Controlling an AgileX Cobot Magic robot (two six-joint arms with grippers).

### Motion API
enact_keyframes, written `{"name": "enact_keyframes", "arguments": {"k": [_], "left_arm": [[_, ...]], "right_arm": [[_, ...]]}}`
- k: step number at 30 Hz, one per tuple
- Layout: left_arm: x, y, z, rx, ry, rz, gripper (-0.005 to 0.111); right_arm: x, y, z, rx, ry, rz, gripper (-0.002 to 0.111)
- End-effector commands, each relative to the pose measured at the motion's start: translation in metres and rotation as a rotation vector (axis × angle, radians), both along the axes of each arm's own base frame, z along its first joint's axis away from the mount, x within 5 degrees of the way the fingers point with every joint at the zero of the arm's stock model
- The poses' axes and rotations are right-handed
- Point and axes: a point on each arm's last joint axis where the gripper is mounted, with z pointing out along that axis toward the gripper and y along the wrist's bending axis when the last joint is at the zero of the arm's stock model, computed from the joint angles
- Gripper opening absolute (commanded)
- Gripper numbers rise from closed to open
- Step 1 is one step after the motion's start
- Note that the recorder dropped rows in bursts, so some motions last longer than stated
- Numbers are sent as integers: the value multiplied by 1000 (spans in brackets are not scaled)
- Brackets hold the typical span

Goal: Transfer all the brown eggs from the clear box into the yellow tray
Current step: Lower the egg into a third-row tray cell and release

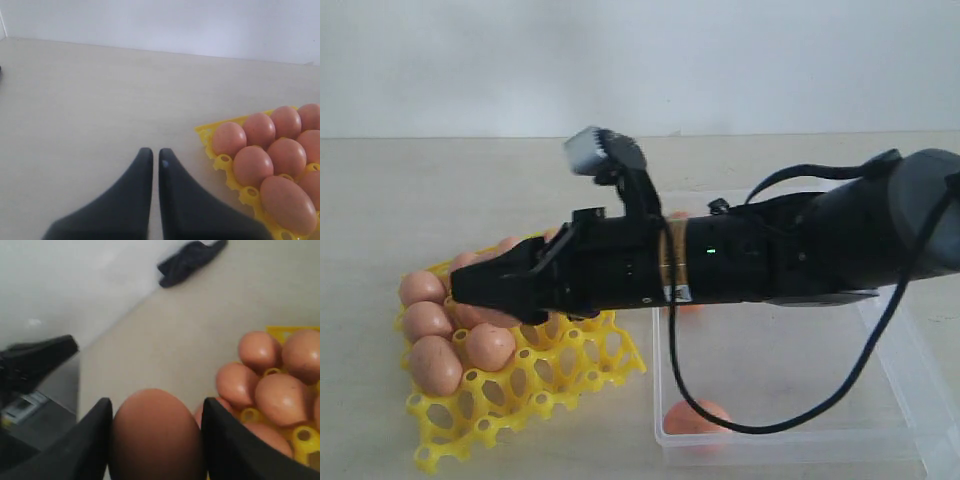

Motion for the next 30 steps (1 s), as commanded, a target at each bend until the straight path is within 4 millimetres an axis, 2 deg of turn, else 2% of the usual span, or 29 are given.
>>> {"name": "enact_keyframes", "arguments": {"k": [1,4,12,15,21,30], "left_arm": [[0,0,0,3,-5,2,4],[0,0,0,3,-5,2,4],[0,0,0,3,-5,2,4],[0,0,0,3,-5,2,4],[0,0,0,3,-5,2,4],[0,0,0,3,-5,2,4]], "right_arm": [[9,16,1,-246,-102,-92,0],[12,15,-2,-279,-116,-107,0],[21,21,-38,-298,-147,-109,0],[24,22,-45,-284,-150,-130,0],[31,19,-46,-266,-155,-224,0],[32,18,-46,-267,-161,-233,0]]}}
